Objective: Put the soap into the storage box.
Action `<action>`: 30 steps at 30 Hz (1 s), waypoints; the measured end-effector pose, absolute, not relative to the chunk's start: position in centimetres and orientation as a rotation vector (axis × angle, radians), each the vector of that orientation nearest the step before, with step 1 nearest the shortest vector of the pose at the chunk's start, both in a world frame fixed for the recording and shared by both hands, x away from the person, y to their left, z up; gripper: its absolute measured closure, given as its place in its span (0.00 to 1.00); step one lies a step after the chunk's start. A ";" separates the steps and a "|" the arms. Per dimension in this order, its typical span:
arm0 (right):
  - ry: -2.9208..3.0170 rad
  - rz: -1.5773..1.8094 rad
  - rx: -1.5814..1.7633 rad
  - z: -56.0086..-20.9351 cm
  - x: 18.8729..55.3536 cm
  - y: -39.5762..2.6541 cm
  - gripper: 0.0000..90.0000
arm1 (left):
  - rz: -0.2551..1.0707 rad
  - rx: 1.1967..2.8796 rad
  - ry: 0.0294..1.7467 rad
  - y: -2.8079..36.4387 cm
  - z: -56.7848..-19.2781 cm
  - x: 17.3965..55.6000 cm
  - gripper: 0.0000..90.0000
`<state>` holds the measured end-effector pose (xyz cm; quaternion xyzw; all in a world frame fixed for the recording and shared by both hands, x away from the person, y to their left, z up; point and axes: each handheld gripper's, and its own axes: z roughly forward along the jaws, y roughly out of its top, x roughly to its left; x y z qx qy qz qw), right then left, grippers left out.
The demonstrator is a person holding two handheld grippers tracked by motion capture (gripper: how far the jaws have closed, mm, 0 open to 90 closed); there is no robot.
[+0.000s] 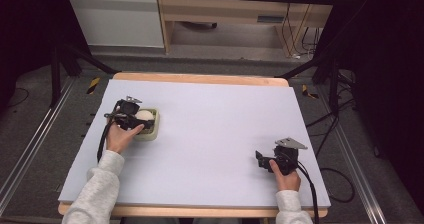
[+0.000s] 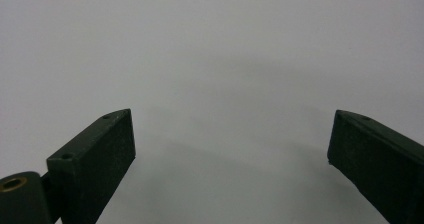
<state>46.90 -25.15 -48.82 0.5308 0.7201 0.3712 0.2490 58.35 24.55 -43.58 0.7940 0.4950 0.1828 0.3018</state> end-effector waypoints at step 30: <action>1.961 1.013 1.450 -48.8 46.9 -25.1 0.06 | 0.494 2.131 1.321 24.2 -44.4 58.3 0.27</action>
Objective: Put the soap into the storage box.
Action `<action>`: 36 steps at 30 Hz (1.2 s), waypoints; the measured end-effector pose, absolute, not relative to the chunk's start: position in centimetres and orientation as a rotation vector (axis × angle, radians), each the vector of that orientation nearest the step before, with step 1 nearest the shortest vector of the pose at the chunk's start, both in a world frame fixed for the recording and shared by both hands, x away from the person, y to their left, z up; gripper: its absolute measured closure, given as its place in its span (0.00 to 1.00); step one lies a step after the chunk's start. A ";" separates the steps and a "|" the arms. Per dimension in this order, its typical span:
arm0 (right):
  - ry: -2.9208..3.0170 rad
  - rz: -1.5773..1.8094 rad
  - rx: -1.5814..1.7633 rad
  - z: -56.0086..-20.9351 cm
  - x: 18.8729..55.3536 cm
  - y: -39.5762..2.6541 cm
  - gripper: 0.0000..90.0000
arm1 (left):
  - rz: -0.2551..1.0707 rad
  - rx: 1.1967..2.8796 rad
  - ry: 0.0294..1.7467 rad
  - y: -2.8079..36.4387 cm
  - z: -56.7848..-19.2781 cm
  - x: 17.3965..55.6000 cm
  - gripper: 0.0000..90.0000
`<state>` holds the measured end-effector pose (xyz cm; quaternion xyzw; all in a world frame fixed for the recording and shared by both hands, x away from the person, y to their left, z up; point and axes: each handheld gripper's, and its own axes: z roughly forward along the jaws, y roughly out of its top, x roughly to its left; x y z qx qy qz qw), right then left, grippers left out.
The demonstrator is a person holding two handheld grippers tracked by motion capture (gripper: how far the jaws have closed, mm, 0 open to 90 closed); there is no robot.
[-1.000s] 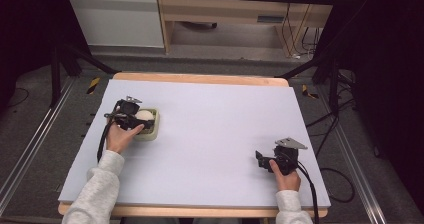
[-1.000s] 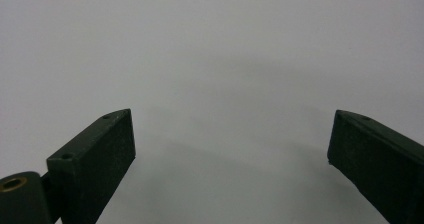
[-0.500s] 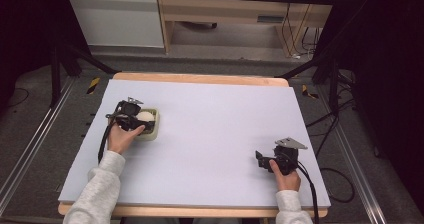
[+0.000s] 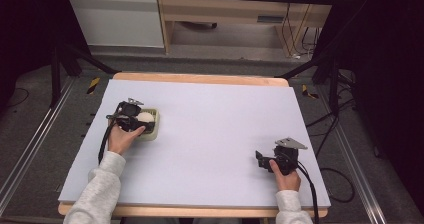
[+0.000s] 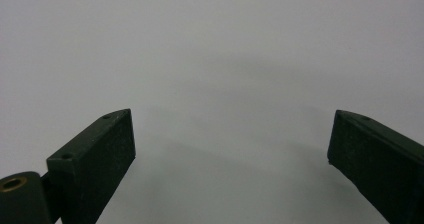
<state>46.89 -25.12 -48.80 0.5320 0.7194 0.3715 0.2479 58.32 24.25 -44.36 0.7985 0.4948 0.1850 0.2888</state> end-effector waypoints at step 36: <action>1.962 1.013 1.450 -48.8 46.9 -25.1 0.06 | 0.566 1.994 1.223 25.6 -42.3 51.8 0.20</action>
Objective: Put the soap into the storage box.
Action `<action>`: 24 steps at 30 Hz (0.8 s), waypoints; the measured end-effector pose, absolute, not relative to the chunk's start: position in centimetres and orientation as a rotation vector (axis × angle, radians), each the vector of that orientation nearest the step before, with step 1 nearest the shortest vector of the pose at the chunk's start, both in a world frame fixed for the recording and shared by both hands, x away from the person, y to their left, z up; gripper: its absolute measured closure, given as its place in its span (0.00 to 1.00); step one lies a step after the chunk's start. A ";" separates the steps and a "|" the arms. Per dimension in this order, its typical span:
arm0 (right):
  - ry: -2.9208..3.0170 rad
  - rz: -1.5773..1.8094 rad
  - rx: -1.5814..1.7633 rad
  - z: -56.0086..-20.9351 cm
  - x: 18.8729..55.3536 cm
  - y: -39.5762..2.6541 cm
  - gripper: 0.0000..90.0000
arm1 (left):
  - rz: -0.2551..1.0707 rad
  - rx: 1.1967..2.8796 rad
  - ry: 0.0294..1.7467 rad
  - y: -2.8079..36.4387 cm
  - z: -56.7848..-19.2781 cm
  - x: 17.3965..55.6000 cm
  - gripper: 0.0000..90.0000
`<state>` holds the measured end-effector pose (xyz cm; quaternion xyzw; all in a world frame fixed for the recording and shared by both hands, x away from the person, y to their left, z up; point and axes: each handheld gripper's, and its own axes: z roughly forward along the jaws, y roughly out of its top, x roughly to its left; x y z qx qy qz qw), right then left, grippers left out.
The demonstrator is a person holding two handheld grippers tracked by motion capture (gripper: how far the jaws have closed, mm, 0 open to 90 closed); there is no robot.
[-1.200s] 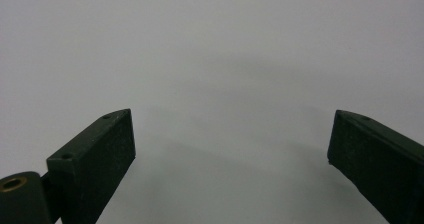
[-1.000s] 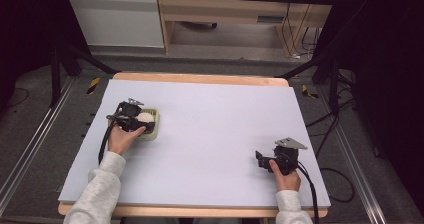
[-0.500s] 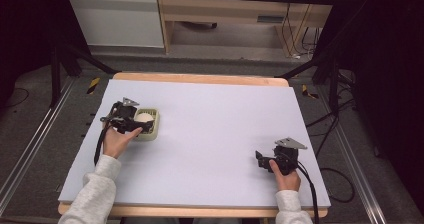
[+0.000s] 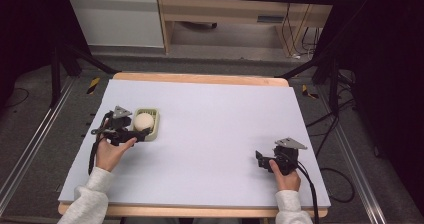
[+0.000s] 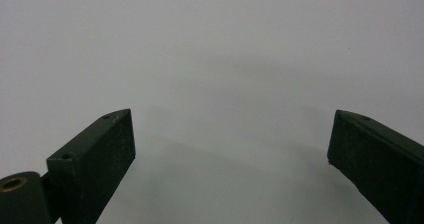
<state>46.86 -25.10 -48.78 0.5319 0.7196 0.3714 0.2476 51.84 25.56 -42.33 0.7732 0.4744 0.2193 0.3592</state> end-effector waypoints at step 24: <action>1.955 1.006 1.439 -48.8 46.8 -25.1 0.06 | 0.578 1.959 1.268 28.9 -45.7 46.1 0.18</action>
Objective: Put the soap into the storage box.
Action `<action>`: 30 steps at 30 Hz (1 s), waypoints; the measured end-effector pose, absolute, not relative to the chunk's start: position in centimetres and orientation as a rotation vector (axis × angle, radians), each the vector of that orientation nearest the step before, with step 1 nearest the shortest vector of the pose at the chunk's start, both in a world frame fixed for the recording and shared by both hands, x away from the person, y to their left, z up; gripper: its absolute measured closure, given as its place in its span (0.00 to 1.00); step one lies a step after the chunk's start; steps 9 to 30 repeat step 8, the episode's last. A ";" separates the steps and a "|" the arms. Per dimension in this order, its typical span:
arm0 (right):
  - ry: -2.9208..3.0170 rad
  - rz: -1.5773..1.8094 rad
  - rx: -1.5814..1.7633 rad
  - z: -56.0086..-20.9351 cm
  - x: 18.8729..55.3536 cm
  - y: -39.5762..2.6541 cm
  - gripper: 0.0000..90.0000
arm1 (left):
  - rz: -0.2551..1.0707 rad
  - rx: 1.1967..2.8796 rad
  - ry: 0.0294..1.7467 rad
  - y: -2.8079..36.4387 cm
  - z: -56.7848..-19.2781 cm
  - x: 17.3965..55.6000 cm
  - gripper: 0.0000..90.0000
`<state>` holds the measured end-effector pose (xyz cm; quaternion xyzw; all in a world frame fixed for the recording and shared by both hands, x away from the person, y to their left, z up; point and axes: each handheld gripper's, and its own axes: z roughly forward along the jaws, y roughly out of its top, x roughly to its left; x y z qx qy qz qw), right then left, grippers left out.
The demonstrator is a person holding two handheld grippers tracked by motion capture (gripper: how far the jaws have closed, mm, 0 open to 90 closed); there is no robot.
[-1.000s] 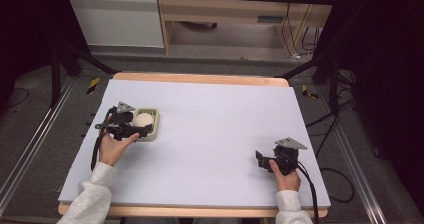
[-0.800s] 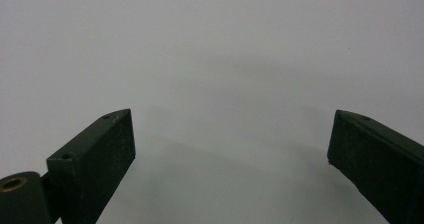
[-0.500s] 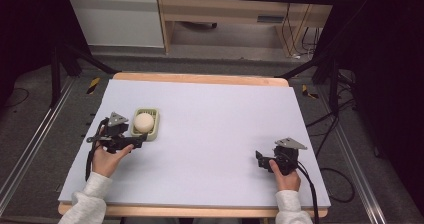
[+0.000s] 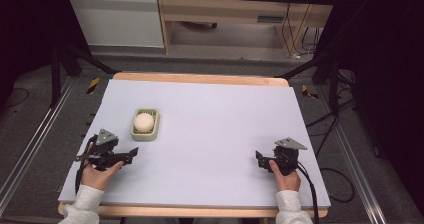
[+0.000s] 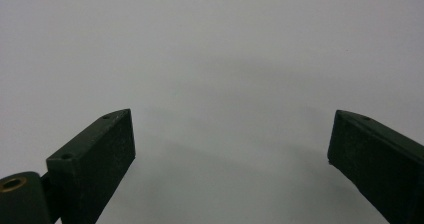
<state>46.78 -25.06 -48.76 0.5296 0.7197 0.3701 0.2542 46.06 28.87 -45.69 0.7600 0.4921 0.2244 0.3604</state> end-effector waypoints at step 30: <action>1.951 1.005 1.443 -48.7 46.8 -25.0 0.06 | 0.585 1.945 1.285 29.7 -46.5 45.3 0.19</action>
